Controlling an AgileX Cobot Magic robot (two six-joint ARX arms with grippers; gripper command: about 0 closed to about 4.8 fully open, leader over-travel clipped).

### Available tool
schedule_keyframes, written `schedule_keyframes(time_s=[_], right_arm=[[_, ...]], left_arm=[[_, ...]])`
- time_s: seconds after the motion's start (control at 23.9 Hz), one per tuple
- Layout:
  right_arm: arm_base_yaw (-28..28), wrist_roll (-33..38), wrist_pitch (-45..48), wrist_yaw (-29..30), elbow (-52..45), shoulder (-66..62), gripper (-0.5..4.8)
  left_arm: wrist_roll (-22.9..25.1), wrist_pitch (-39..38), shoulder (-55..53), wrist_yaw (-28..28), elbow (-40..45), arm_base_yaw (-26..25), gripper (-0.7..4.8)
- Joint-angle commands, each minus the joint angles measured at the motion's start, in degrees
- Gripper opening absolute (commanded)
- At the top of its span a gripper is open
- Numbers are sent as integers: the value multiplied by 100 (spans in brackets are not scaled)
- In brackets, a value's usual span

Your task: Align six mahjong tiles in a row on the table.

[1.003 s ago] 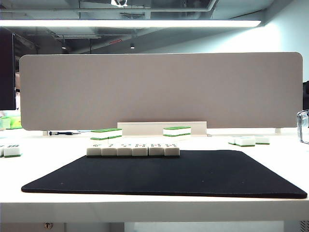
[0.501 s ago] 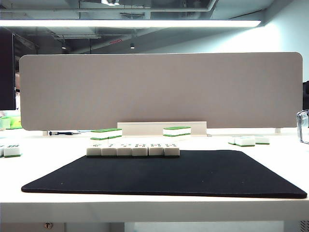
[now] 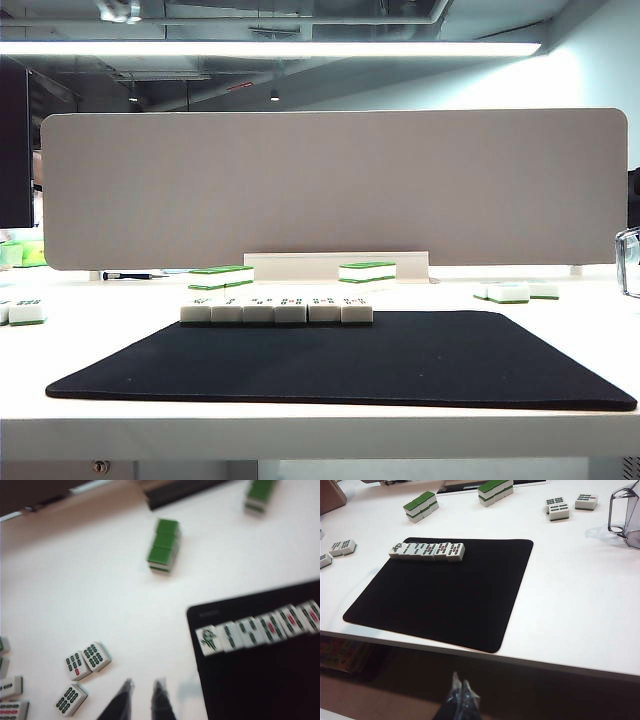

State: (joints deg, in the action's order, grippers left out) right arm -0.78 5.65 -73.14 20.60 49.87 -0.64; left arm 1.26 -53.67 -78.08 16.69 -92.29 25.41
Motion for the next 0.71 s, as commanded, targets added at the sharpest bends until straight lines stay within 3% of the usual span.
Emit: schedule_keyframes(time_s=[0.04, 0.21, 0.33, 0.42, 0.63, 0.71], right_arm=[[0, -9, 52, -9, 17, 63, -1], [0, -9, 52, -9, 17, 63, -1], [0, -9, 50, -9, 17, 63, -1], [0, -9, 52, -9, 17, 63, -1], [0, -9, 52, -9, 17, 63, -1], [0, -9, 50, -7, 17, 63, -1]], left_arm=[[-417, 942, 621, -2, 1012, -378, 52], [-492, 1757, 1469, 2, 2522, -901, 52], [-494, 2363, 1869, 2, 3303, -1088, 52], [-496, 3110, 2468, 2, 4328, -1252, 52], [-496, 3886, 3473, 2, 5759, -1425, 52], [-597, 4511, 4280, 4, 6802, -1554, 52]])
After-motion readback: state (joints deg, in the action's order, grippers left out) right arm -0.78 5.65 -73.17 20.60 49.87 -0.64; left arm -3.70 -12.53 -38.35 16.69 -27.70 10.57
